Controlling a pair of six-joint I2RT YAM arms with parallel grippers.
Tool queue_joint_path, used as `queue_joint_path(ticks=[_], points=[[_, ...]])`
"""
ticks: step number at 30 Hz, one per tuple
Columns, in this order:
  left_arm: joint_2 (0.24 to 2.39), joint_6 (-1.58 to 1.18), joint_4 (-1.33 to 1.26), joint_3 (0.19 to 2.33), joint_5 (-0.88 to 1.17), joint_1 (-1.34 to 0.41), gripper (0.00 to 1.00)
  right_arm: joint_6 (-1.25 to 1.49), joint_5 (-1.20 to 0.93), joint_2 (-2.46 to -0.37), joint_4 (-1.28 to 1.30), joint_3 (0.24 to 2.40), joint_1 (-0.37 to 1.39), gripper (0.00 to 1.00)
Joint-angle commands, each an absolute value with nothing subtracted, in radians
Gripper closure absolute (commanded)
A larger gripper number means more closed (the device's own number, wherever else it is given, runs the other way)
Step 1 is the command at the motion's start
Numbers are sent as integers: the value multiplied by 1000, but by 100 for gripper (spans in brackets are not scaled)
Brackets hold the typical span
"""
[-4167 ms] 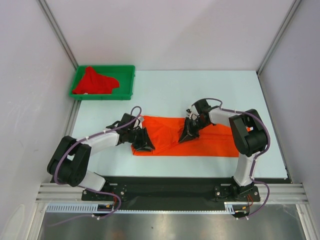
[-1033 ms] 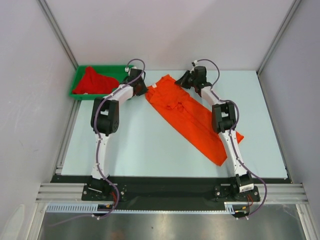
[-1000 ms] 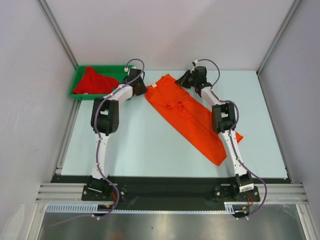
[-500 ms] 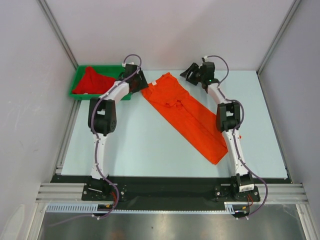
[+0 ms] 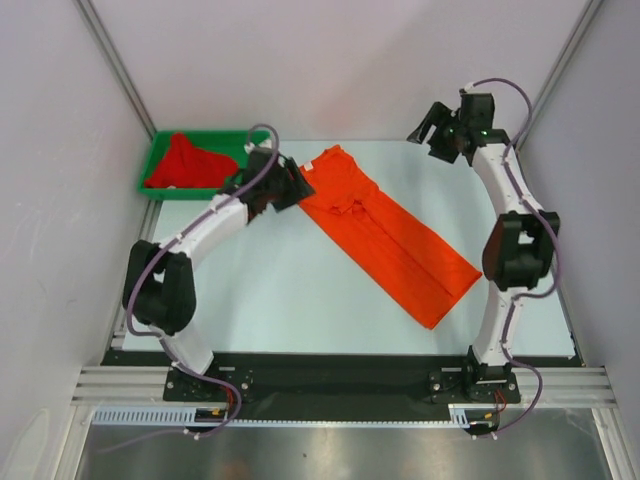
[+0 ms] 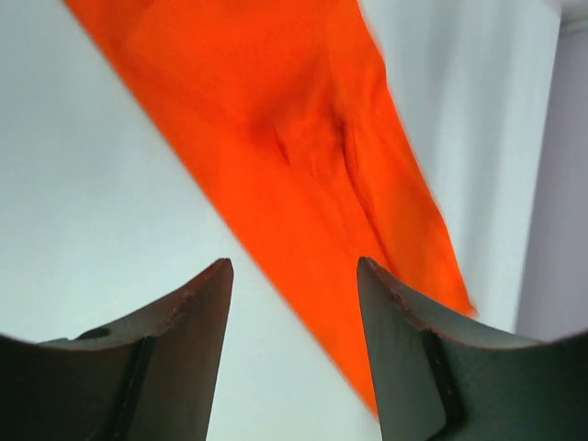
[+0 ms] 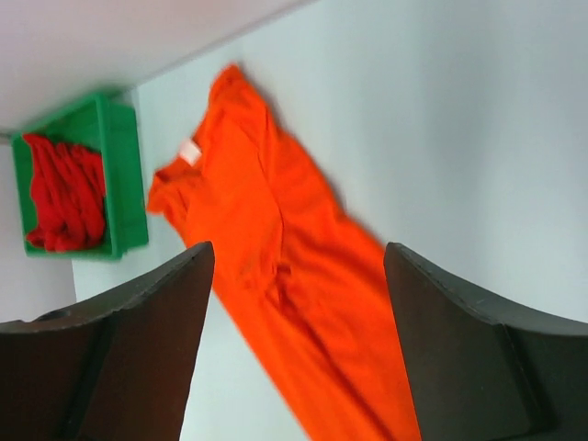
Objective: Fold and stack the t-shirts
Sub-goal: Fold the tshirt
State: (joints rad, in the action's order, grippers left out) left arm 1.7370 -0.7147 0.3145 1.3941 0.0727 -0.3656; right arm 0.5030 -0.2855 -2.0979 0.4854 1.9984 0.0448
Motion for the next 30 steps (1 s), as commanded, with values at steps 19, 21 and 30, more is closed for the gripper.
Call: queue_joint_path(ticks=[19,21,30], points=[[1844,-1669,-101,1003,71,-1031,43,440,-275,-1332,581,1092,9,20],[1868,-1690,-101,1050,55,-1060,43,431,-282,-1321,583,1085,8,20],[2078,-1769,43,1320,9,-1164,45,407,-304,-1292,589,1086,-63,20]])
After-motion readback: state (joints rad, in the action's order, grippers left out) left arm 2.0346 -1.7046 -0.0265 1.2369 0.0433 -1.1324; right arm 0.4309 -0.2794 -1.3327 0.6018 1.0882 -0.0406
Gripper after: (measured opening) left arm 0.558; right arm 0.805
